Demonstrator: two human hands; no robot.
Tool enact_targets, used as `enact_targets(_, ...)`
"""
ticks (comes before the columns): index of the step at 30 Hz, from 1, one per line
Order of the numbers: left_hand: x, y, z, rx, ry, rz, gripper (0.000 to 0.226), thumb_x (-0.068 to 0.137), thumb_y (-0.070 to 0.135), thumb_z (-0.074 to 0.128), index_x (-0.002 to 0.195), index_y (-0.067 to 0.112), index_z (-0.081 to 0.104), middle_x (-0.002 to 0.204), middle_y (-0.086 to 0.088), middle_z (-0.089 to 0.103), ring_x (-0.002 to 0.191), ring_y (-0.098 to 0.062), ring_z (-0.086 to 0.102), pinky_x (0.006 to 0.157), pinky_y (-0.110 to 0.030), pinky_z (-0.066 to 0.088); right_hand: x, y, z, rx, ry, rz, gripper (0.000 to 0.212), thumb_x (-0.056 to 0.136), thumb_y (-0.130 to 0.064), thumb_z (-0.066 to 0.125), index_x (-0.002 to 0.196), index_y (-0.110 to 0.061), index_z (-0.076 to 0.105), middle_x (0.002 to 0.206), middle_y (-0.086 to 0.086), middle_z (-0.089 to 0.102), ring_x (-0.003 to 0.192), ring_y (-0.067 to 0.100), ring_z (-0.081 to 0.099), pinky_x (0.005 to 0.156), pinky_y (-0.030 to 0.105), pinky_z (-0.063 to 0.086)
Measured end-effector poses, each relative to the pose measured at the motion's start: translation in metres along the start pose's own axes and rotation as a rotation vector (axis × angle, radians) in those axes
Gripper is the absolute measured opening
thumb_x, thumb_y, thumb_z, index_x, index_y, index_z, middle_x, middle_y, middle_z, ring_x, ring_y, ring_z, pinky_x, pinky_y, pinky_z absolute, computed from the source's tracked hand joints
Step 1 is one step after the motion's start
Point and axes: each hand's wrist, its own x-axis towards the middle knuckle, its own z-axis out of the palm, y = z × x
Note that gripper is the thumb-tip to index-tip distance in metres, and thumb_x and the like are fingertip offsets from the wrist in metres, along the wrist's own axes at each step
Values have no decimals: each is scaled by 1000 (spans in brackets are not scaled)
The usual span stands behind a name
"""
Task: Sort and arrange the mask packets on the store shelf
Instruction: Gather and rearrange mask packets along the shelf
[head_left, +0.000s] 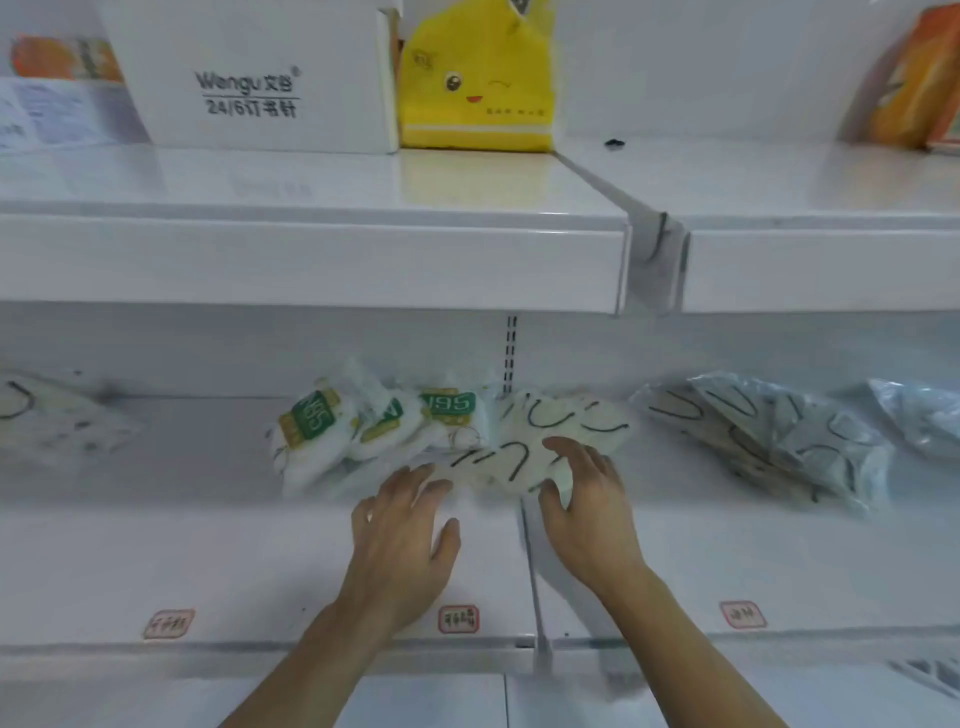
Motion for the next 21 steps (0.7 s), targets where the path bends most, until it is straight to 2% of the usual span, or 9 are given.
enact_targets(2, -20, -32, -16, 16, 26, -46, 55, 90, 50, 31, 134, 29, 56, 150, 5, 44, 140, -15, 35, 103, -46, 36, 2, -27, 26, -5, 5, -61, 48, 85, -8, 66, 132, -16, 61, 129, 6, 64, 124, 31, 51, 101, 46, 47)
enact_targets(4, -37, -57, -33, 17, 37, -88, 55, 89, 50, 30, 133, 29, 55, 149, 6, 43, 139, -12, 34, 101, -42, 33, 12, -50, 49, -94, -61, -22, 56, 88, -15, 62, 142, -20, 51, 142, 7, 55, 137, 35, 39, 105, 58, 41)
enact_targets(6, -52, -81, -48, 1, 38, -127, 56, 89, 50, 29, 133, 29, 55, 149, 7, 43, 139, -12, 33, 100, -40, 31, 28, -70, 65, -212, -203, 119, 67, 93, -24, 53, 155, -30, 29, 159, 7, 35, 153, 35, 12, 117, 64, 18)
enact_targets(8, -60, -107, -61, -9, 44, -156, 58, 88, 52, 27, 134, 30, 54, 149, 7, 43, 139, -14, 34, 100, -42, 33, 43, -87, 76, -313, -311, 224, 75, 95, -30, 45, 160, -34, 9, 165, 6, 24, 156, 34, -7, 119, 66, -2)
enact_targets(12, -62, -171, -87, -46, 2, -230, 58, 92, 53, 26, 143, 34, 45, 157, 10, 32, 147, -13, 25, 111, -44, 28, 51, -118, 104, -302, -424, 237, 73, 95, -33, 41, 160, -32, 8, 157, 4, 41, 156, 27, -2, 117, 59, -19)
enact_targets(15, -55, -222, -105, -29, -49, -203, 46, 102, 44, 40, 147, 36, 37, 160, 12, 26, 148, -11, 20, 114, -42, 26, 50, -136, 137, -235, -436, 283, 75, 84, -48, 38, 155, -36, 17, 153, 0, 46, 153, 30, 18, 122, 61, 11)
enact_targets(17, -48, -256, -118, -34, -80, -181, 47, 103, 42, 42, 149, 35, 35, 160, 12, 26, 148, -12, 21, 114, -42, 26, 48, -154, 160, -156, -447, 347, 86, 80, -51, 38, 159, -31, 11, 155, 7, 43, 145, 33, 33, 119, 55, 27)
enact_targets(19, -41, -287, -132, 4, -85, -158, 48, 103, 43, 42, 150, 34, 34, 160, 12, 27, 148, -14, 24, 113, -43, 30, 46, -172, 182, -191, -420, 378, 87, 87, -44, 44, 161, -25, 3, 154, 12, 42, 143, 34, 36, 117, 54, 30)
enact_targets(21, -39, -317, -143, 38, -90, -148, 49, 103, 44, 42, 150, 33, 35, 160, 11, 28, 147, -16, 26, 112, -44, 32, 43, -193, 197, -288, -362, 406, 84, 93, -41, 46, 161, -21, 0, 154, 12, 42, 146, 33, 30, 119, 56, 24)
